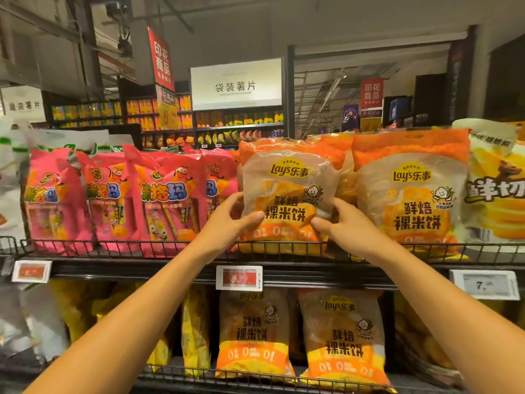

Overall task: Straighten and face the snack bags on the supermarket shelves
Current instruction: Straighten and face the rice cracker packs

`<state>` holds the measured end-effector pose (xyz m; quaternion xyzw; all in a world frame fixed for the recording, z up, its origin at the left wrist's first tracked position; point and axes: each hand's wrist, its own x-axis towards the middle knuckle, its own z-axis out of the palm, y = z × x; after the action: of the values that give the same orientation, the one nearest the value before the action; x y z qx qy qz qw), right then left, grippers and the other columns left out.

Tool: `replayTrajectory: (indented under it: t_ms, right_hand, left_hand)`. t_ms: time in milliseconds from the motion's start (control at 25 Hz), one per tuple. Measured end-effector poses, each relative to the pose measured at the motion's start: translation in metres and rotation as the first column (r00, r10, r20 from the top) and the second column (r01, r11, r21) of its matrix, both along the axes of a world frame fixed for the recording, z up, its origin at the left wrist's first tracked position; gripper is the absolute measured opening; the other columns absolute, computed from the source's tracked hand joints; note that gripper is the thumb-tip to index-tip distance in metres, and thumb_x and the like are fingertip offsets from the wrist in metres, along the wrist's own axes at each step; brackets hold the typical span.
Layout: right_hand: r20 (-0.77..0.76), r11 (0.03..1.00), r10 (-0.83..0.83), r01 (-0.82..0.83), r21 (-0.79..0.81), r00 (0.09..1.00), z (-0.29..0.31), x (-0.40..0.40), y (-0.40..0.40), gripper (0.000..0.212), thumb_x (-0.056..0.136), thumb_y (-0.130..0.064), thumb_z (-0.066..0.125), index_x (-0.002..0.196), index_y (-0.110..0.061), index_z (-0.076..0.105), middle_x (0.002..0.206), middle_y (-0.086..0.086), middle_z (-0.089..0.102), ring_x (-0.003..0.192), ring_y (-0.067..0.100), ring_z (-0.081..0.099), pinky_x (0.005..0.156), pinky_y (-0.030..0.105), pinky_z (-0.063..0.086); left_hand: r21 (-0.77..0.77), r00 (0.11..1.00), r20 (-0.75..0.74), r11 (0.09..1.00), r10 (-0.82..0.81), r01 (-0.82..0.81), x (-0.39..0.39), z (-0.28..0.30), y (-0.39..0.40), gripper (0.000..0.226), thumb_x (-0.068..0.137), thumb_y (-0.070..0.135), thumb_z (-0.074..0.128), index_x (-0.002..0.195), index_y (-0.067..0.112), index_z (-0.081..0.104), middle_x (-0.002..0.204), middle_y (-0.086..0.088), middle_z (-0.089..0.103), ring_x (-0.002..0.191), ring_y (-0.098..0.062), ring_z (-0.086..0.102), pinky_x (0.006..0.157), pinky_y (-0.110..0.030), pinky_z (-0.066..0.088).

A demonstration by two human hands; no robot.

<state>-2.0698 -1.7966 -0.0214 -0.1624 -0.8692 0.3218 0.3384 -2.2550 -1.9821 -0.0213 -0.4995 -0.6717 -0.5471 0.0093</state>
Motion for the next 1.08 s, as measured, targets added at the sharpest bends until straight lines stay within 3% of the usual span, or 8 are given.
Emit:
replayTrajectory:
  t_ms: [200, 360, 560, 760, 840, 920, 1000, 1080]
  right_hand:
    - [-0.034, 0.995, 0.042, -0.045, -0.088, 0.999, 0.001, 0.001, -0.001, 0.051, 0.093, -0.041, 0.066, 0.138, -0.032, 0.043, 0.118, -0.025, 0.056, 0.104, 0.0, 0.057, 0.096, 0.036, 0.051]
    - [-0.013, 0.994, 0.061, -0.062, -0.086, 0.998, 0.001, 0.002, -0.006, 0.065, 0.09, -0.062, 0.057, 0.144, -0.031, 0.041, 0.133, -0.018, 0.054, 0.119, 0.009, 0.056, 0.101, 0.04, 0.05]
    - [-0.033, 1.0, -0.01, 0.009, -0.02, 0.999, -0.002, 0.0, -0.01, 0.066, 0.09, -0.062, 0.055, 0.144, -0.026, 0.044, 0.136, -0.011, 0.057, 0.122, 0.013, 0.055, 0.102, 0.039, 0.048]
    - [-0.078, 0.995, -0.082, 0.086, 0.046, 0.994, -0.008, -0.001, -0.016, 0.062, 0.091, -0.062, 0.054, 0.142, -0.03, 0.042, 0.129, -0.016, 0.055, 0.118, 0.01, 0.053, 0.092, 0.032, 0.043]
    - [-0.114, 0.994, -0.096, 0.102, 0.045, 0.989, -0.009, -0.002, -0.017, 0.07, 0.091, -0.061, 0.055, 0.148, -0.029, 0.033, 0.143, -0.01, 0.05, 0.127, 0.014, 0.051, 0.101, 0.038, 0.046]
    - [-0.164, 0.989, -0.137, 0.143, 0.024, 0.977, -0.009, -0.003, -0.02, 0.08, 0.091, -0.059, 0.057, 0.155, -0.028, 0.02, 0.157, -0.003, 0.034, 0.14, 0.019, 0.04, 0.11, 0.043, 0.039]
    - [-0.278, 0.971, -0.206, 0.23, 0.058, 0.938, -0.008, -0.003, -0.027, 0.083, 0.093, -0.053, 0.06, 0.157, -0.026, 0.015, 0.16, -0.005, 0.023, 0.145, 0.019, 0.029, 0.114, 0.044, 0.032]
    - [-0.459, 0.935, -0.252, 0.337, 0.113, 0.852, -0.002, -0.005, -0.039, 0.076, 0.094, -0.043, 0.063, 0.154, -0.021, 0.022, 0.156, -0.001, 0.026, 0.143, 0.018, 0.027, 0.115, 0.04, 0.03]
  left_hand:
    - [-0.05, 1.0, -0.022, 0.999, -0.005, 0.004, -0.003, -0.002, -0.001, 0.061, 0.086, 0.052, 0.067, 0.139, 0.033, 0.045, 0.128, 0.009, 0.06, 0.116, -0.011, 0.058, 0.098, -0.036, 0.048]
    - [-0.085, 1.0, -0.011, 0.996, 0.005, -0.006, -0.004, -0.001, -0.001, 0.059, 0.089, 0.049, 0.064, 0.141, 0.032, 0.043, 0.134, 0.009, 0.057, 0.119, -0.011, 0.055, 0.101, -0.037, 0.046]
    - [-0.074, 0.999, -0.033, 0.997, 0.013, -0.015, -0.001, -0.002, -0.002, 0.056, 0.092, 0.045, 0.063, 0.142, 0.03, 0.043, 0.131, 0.014, 0.055, 0.113, -0.001, 0.053, 0.079, -0.015, 0.038]
    - [-0.078, 0.998, -0.064, 0.997, 0.021, -0.026, -0.001, -0.004, -0.002, 0.057, 0.093, 0.048, 0.06, 0.143, 0.029, 0.041, 0.136, 0.01, 0.054, 0.118, -0.008, 0.052, 0.089, -0.027, 0.04]
    - [-0.103, 0.997, -0.073, 0.995, 0.006, -0.014, -0.002, -0.004, -0.003, 0.06, 0.093, 0.051, 0.058, 0.145, 0.029, 0.039, 0.14, 0.008, 0.053, 0.122, -0.01, 0.051, 0.091, -0.028, 0.039]
    - [-0.128, 0.996, -0.084, 0.992, 0.0, -0.011, -0.005, -0.002, -0.006, 0.064, 0.093, 0.054, 0.055, 0.148, 0.028, 0.034, 0.145, 0.006, 0.049, 0.127, -0.013, 0.049, 0.098, -0.031, 0.04]
    - [-0.125, 0.998, -0.066, 0.992, 0.005, -0.013, -0.008, -0.002, -0.013, 0.067, 0.094, 0.055, 0.053, 0.15, 0.027, 0.031, 0.144, 0.005, 0.048, 0.129, -0.016, 0.048, 0.106, -0.038, 0.042]
    - [-0.094, 0.998, -0.055, 0.995, 0.02, -0.025, -0.01, -0.002, -0.027, 0.062, 0.095, 0.051, 0.053, 0.148, 0.026, 0.034, 0.13, 0.011, 0.053, 0.124, -0.015, 0.052, 0.106, -0.044, 0.045]
